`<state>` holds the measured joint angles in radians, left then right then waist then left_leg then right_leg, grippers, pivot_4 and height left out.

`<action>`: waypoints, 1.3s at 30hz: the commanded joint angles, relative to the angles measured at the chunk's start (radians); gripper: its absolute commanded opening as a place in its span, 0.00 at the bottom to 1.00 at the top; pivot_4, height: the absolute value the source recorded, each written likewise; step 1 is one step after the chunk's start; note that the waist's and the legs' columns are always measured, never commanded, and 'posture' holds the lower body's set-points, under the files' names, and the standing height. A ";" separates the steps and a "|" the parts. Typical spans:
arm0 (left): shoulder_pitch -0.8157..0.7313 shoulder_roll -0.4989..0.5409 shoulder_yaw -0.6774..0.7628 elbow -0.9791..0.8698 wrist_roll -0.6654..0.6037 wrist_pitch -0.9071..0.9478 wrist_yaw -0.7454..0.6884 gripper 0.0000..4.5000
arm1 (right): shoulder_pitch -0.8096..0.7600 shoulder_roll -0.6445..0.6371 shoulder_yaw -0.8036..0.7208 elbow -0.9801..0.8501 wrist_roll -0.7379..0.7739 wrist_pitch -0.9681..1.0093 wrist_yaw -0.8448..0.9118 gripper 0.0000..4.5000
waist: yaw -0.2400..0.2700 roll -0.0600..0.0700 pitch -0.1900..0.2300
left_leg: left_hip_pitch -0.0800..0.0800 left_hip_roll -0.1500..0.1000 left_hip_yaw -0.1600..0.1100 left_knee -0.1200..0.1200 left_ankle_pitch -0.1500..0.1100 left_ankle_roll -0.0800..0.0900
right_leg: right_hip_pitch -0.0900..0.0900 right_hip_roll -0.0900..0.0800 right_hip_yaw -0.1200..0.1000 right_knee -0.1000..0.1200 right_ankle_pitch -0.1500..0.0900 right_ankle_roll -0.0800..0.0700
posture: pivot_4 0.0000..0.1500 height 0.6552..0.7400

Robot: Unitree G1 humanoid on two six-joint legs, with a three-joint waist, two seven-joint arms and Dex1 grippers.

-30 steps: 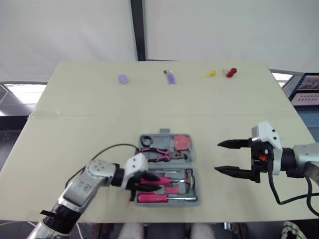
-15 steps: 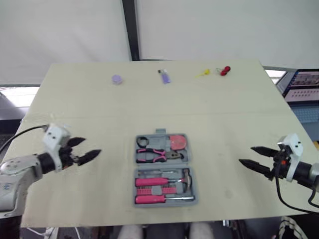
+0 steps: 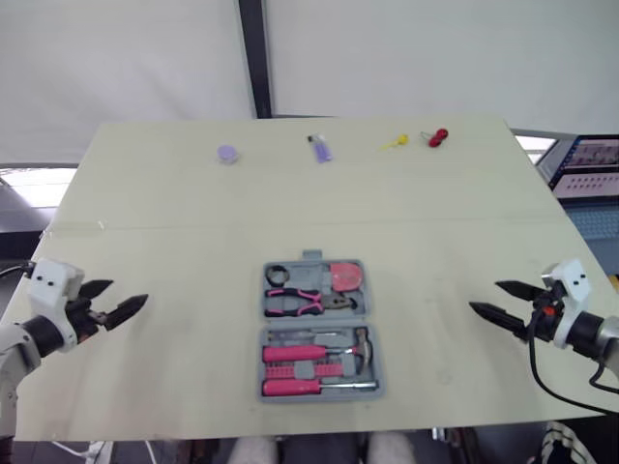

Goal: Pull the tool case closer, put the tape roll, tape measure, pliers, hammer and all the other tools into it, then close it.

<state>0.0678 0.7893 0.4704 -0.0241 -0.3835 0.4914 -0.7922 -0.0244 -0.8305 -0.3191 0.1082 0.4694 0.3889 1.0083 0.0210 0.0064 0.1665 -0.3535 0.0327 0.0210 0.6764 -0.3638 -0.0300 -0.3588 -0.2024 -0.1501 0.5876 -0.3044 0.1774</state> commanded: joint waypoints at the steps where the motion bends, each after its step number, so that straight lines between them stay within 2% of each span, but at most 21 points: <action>1: -0.039 -0.010 -0.127 -0.037 0.021 -0.026 -0.044 0.49 | -0.023 0.031 0.056 -0.101 0.001 0.013 -0.009 0.88 | 0.002 0.000 0.000 | 0.000 0.000 0.000 0.000 0.000 0.000 | 0.000 0.000 0.000 0.000 0.000 0.000 | 1.00 1.00; 3: -0.058 -0.028 -0.207 -0.049 0.035 -0.034 -0.055 0.28 | -0.035 0.048 0.095 -0.131 -0.013 0.021 -0.020 0.71 | 0.002 0.000 0.000 | 0.000 0.000 0.000 0.001 0.000 0.000 | 0.000 0.000 0.000 0.001 0.000 0.000 | 1.00 1.00; 4: -0.066 -0.036 -0.238 -0.053 0.039 -0.032 -0.058 0.14 | -0.039 0.055 0.112 -0.142 -0.022 0.021 -0.025 0.57 | 0.002 0.000 0.000 | 0.000 0.000 0.000 0.001 0.000 0.000 | 0.000 0.000 0.001 0.001 0.000 0.000 | 1.00 1.00; 5: -0.081 -0.053 -0.284 -0.064 0.051 -0.025 -0.053 0.04 | -0.048 0.069 0.144 -0.162 -0.033 0.027 -0.033 0.47 | 0.002 0.000 0.000 | 0.000 0.000 0.000 0.001 0.000 0.000 | 0.000 0.000 0.001 0.001 0.000 0.000 | 1.00 1.00; 6: -0.090 -0.064 -0.315 -0.071 0.059 -0.019 -0.048 0.00 | -0.056 0.085 0.176 -0.185 -0.037 0.044 -0.042 0.36 | 0.002 0.000 0.000 | 0.000 0.000 0.000 0.001 0.000 0.000 | 0.000 0.000 0.001 0.001 0.000 0.000 | 1.00 1.00; 9: -0.122 -0.110 -0.406 -0.051 0.088 -0.028 -0.046 0.00 | -0.063 0.117 0.254 -0.244 -0.055 0.077 -0.059 0.04 | 0.002 0.000 0.000 | 0.000 0.000 0.000 0.001 0.000 0.000 | -0.001 0.000 0.000 0.001 0.000 0.000 | 1.00 1.00; 10: -0.129 -0.124 -0.427 -0.046 0.092 -0.027 -0.046 0.00 | -0.062 0.126 0.278 -0.260 -0.064 0.083 -0.063 0.01 | 0.002 0.000 0.000 | 0.000 0.000 0.000 0.001 0.000 0.000 | -0.001 0.000 0.000 0.001 0.000 0.000 | 1.00 1.00; 17: -0.155 -0.195 -0.548 -0.023 0.145 -0.053 -0.038 0.00 | -0.101 0.200 0.398 -0.254 -0.135 0.086 -0.117 0.01 | 0.003 0.000 0.000 | 0.000 0.000 0.000 0.001 0.000 0.000 | -0.001 0.000 0.001 0.001 0.000 0.000 | 1.00 1.00; 39: -0.208 -0.311 -0.640 -0.027 0.193 -0.057 0.000 0.00 | -0.128 0.262 0.481 -0.245 -0.193 0.100 -0.114 0.01 | 0.011 0.003 -0.002 | 0.000 0.000 0.000 0.004 0.000 0.000 | 0.001 0.000 0.001 0.001 0.000 0.000 | 1.00 1.00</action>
<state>-0.1310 0.5073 -0.1187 -0.0382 -0.1952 0.4434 -0.7919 -0.1472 -0.5889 0.1357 -0.1088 0.2557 0.4922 0.8807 0.0318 0.0089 0.1650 -0.3538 0.0324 0.0209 0.6800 -0.3638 -0.0300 -0.3579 -0.2026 -0.1495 0.5889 -0.3044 0.1774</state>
